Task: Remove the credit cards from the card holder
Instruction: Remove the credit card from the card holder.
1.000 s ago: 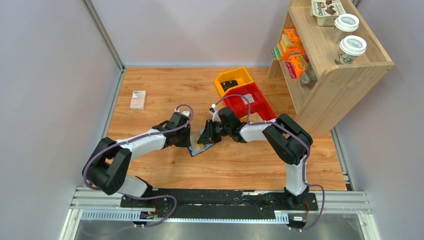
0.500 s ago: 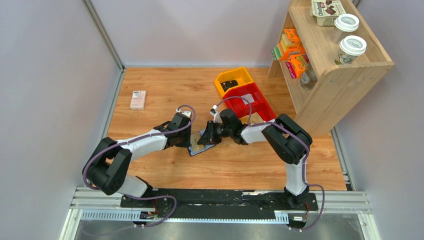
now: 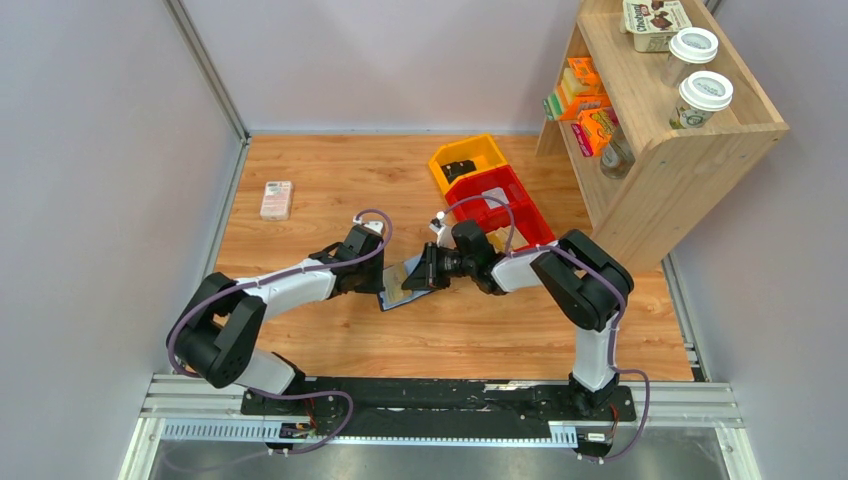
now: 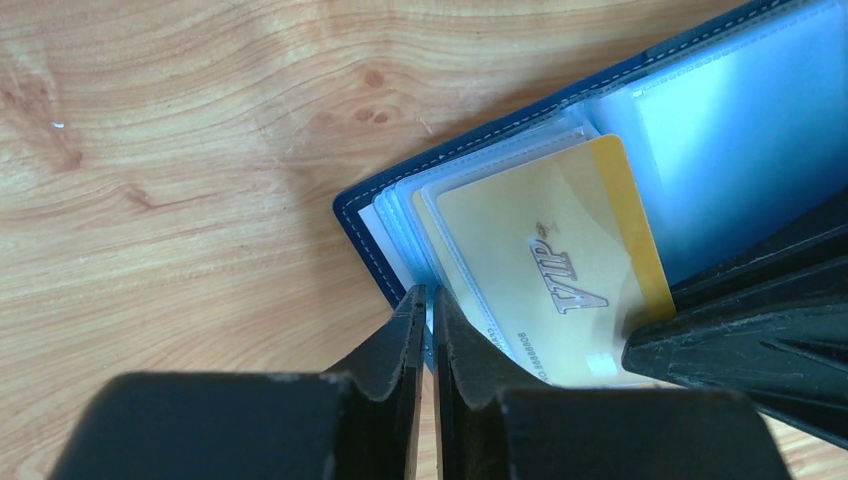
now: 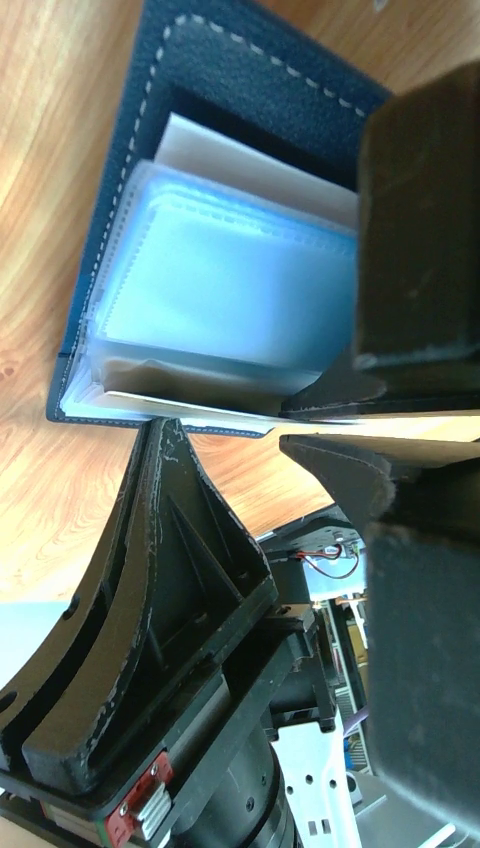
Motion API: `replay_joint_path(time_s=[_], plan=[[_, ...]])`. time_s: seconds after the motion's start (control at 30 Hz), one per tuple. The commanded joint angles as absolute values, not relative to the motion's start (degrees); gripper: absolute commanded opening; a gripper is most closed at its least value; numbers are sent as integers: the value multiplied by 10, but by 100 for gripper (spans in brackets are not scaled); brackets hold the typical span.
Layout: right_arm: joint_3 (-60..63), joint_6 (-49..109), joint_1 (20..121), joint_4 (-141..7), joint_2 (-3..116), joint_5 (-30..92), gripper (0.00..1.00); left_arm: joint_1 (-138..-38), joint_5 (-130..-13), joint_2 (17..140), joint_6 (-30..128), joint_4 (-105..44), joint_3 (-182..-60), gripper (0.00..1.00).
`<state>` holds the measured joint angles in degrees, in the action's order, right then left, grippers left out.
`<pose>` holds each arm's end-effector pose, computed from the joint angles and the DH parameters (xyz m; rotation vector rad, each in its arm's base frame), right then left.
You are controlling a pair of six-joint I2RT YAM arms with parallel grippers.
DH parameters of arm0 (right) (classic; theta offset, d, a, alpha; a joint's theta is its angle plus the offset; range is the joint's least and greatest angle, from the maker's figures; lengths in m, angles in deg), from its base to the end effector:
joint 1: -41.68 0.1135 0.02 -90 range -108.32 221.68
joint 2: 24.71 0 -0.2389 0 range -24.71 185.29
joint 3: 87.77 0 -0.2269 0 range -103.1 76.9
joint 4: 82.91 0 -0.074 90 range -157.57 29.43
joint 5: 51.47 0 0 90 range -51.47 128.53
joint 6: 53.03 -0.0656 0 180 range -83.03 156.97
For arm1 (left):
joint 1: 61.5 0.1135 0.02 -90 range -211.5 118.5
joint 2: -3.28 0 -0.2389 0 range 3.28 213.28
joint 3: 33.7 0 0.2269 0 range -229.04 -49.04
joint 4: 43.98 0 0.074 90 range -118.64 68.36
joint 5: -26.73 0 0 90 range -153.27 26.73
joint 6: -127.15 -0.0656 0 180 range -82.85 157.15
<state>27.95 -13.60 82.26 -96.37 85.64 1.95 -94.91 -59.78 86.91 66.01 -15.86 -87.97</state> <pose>0.2535 0.2686 0.1058 -0.2264 2.4593 1.5123 0.2244 -0.1433 0.1221 0.0803 2.6052 -0.3251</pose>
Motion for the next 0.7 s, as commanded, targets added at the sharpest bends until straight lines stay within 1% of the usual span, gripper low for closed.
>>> replay_joint_path(time_s=[0.0,0.17,0.57,0.67], plan=[[293,-143,815,-1009,827,2,11,-955,-596,913,665,-100,-845,12],[301,-140,808,-1010,824,3,6,-955,-597,913,665,-102,-845,12],[329,-128,783,-996,807,8,8,-955,-598,910,664,-107,-841,11],[325,-131,783,-996,814,7,4,-955,-603,908,664,-112,-840,11]])
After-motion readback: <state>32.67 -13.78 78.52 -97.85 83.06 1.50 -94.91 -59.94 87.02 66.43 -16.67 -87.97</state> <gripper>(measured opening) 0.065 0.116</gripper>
